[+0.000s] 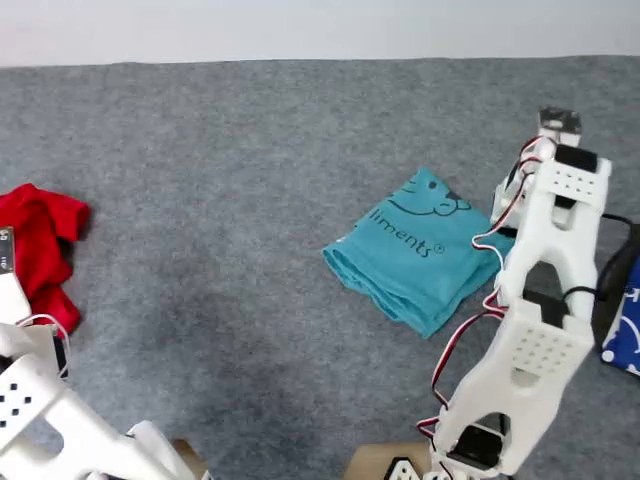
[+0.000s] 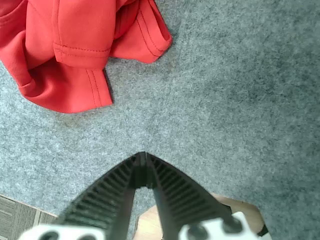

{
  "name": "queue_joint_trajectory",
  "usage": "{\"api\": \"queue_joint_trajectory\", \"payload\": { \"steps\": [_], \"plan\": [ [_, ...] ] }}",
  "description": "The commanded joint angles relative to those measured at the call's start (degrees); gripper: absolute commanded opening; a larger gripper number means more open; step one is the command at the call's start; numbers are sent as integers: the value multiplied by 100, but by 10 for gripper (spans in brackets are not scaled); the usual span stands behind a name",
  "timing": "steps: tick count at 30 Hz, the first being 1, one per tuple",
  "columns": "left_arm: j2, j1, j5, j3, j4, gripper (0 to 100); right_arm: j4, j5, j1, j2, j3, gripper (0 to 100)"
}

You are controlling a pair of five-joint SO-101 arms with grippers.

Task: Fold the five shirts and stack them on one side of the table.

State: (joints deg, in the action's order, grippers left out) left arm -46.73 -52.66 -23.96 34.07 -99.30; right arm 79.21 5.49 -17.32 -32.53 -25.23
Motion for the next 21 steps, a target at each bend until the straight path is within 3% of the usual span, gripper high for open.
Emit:
{"api": "queue_joint_trajectory", "payload": {
  "steps": [1, 11, 17, 21],
  "plan": [
    [-97, 44, 0, -57, 18, 3, 303, 62, -40, 646, -246, 9],
    [-97, 44, 0, -40, 18, 3, 1420, 35, 154, 558, -202, 9],
    [-97, 44, 0, -22, 18, 3, 1508, 26, 338, -356, -237, 9],
    [-97, 44, 0, -22, 18, 3, 1631, 18, 338, -127, -246, 9]
  ]
}}
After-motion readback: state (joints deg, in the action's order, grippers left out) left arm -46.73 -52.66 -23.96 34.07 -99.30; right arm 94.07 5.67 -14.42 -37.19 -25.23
